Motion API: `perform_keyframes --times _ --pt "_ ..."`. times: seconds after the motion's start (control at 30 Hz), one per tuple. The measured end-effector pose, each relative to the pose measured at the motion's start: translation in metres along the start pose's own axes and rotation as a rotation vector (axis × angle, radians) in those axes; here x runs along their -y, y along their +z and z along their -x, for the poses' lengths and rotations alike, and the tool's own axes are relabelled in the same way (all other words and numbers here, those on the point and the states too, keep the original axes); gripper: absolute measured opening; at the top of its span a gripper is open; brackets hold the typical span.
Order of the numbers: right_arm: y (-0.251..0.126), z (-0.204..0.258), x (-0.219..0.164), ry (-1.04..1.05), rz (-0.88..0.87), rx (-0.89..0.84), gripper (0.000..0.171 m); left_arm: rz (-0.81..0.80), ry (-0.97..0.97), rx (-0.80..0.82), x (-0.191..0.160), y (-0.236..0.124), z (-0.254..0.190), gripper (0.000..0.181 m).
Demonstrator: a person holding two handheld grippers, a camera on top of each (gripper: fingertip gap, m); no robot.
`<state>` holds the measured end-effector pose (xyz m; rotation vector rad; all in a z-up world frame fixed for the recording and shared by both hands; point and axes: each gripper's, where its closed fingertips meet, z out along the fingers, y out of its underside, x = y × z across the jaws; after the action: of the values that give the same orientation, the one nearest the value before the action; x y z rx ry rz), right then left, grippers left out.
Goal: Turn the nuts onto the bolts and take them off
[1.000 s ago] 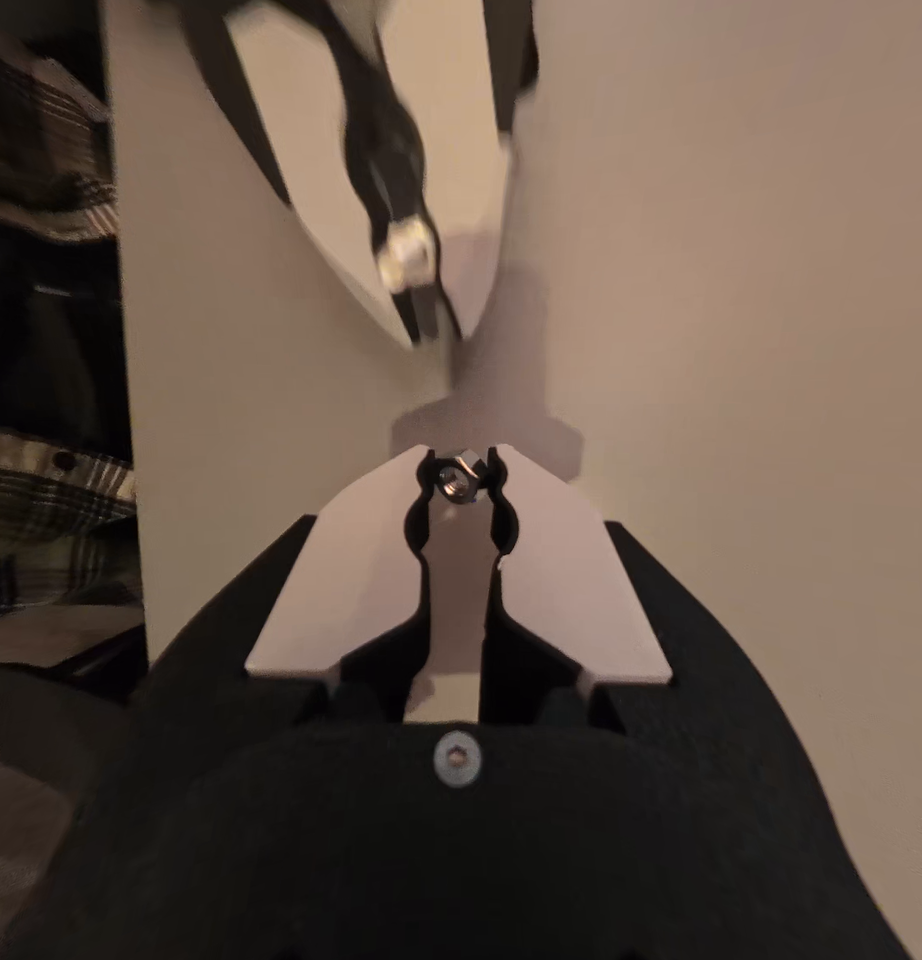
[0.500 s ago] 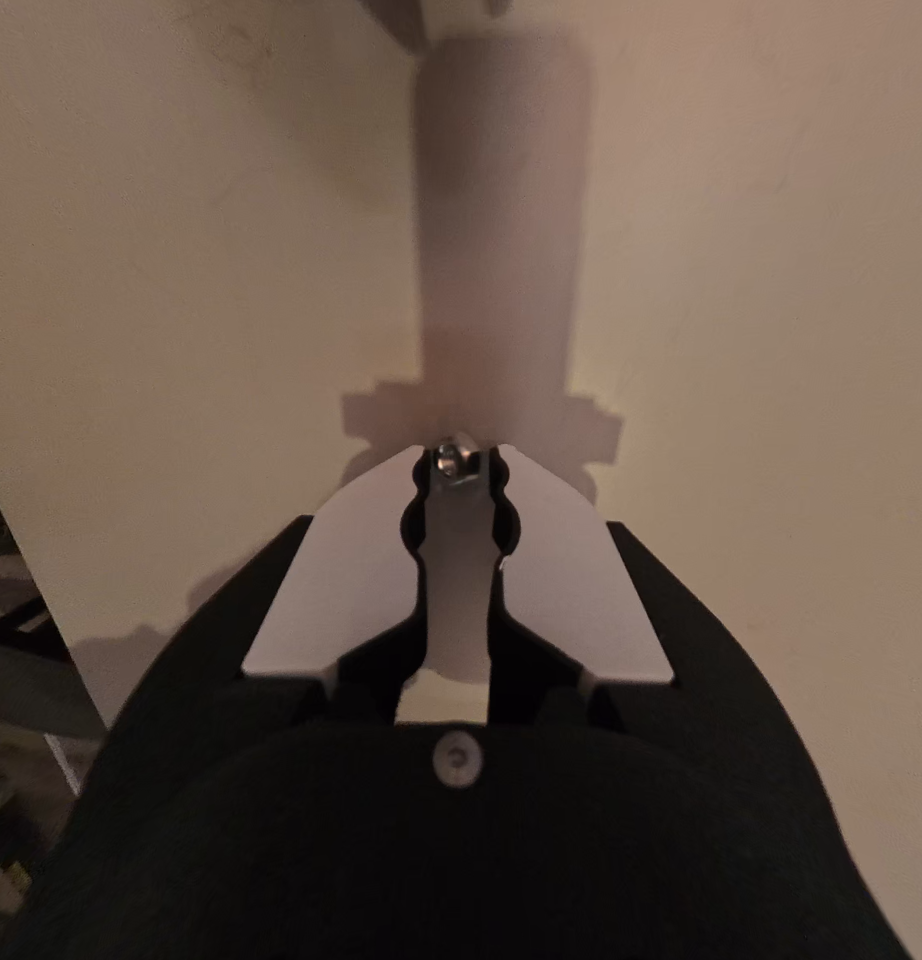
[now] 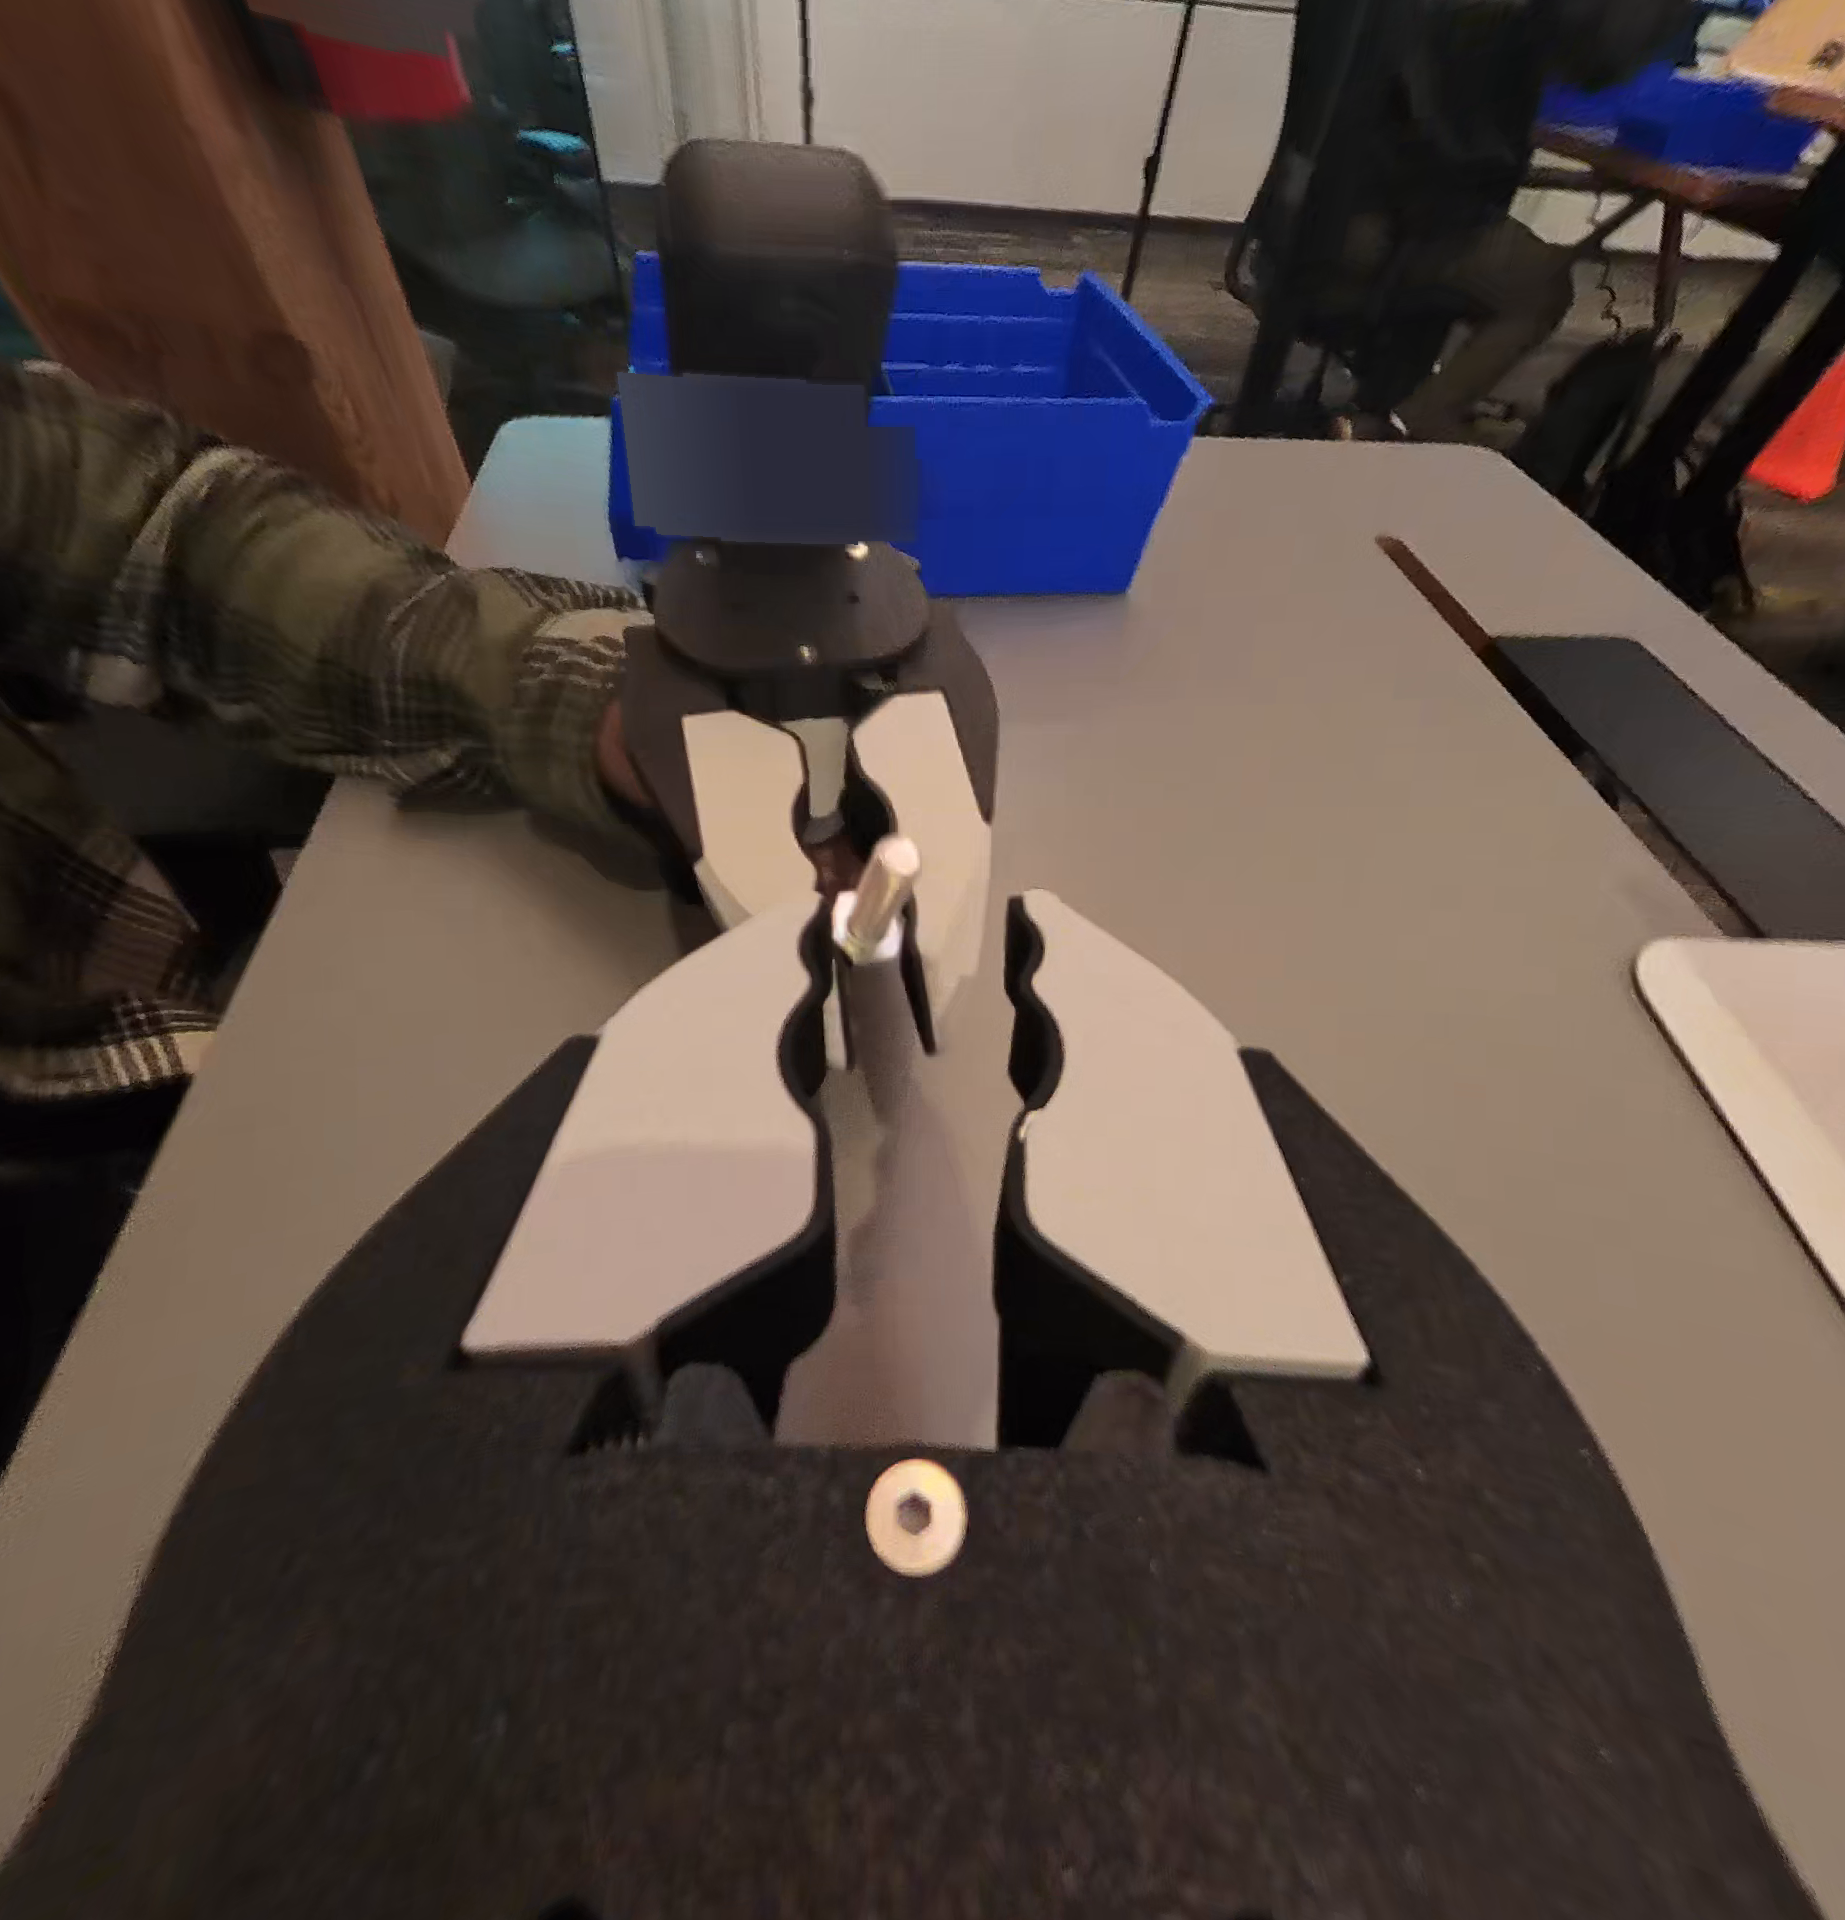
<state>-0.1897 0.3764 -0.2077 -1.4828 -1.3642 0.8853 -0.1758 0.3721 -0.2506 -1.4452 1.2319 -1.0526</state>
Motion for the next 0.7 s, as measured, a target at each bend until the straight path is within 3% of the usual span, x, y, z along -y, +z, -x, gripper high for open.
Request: perform_keyframes --times 0.1,0.17,0.27,0.33,0.47,0.7 --pt "0.019 0.010 -0.001 -0.047 0.006 0.048 0.033 0.006 0.009 -0.025 -0.001 0.003 -0.006 0.016" --pt "0.025 0.012 -0.009 -0.043 0.040 0.081 0.016 -0.004 -0.001 -0.041 0.000 0.004 -0.009 0.016" --pt "0.026 0.016 -0.009 -0.013 0.021 0.120 0.010 -0.019 -0.024 -0.066 0.001 0.005 -0.010 0.016" --pt "0.025 0.018 -0.009 -0.016 0.024 0.131 0.009 -0.021 -0.043 -0.081 0.001 0.005 -0.011 0.018" --pt "0.013 0.013 -0.007 0.049 0.001 0.146 0.009 0.034 -0.078 -0.088 -0.006 0.008 -0.008 0.044" --pt "0.000 0.014 -0.012 0.129 -0.021 0.198 0.009 -0.054 -0.047 -0.121 0.006 0.007 -0.017 0.046"
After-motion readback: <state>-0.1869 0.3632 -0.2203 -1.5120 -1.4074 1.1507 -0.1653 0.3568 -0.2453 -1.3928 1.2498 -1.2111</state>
